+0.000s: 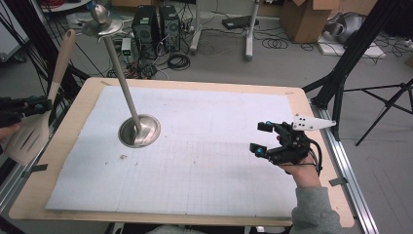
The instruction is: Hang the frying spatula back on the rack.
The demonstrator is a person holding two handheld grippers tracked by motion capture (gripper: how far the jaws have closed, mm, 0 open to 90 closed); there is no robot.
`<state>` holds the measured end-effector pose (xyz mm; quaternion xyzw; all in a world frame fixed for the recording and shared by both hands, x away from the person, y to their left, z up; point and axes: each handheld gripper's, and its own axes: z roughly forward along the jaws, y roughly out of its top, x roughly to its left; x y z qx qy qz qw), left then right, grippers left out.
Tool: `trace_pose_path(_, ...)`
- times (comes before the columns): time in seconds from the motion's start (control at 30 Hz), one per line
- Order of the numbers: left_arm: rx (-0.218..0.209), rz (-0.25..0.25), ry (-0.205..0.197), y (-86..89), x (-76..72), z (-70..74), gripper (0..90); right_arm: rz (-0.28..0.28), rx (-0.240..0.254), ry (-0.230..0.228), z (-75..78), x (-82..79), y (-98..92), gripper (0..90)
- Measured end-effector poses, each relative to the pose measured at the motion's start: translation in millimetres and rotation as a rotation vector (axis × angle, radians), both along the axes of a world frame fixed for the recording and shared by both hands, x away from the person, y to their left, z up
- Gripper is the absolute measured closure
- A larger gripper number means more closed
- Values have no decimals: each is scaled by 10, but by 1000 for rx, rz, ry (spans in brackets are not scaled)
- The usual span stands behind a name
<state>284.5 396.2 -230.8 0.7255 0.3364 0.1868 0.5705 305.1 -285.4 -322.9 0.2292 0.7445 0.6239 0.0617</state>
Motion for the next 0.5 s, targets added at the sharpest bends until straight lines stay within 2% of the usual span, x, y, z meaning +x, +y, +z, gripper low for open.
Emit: trace_pose_path(0.5, -18, -29, 32, -91, 119, -111, 776, 2, 4, 0, 3, -5, -1, 106)
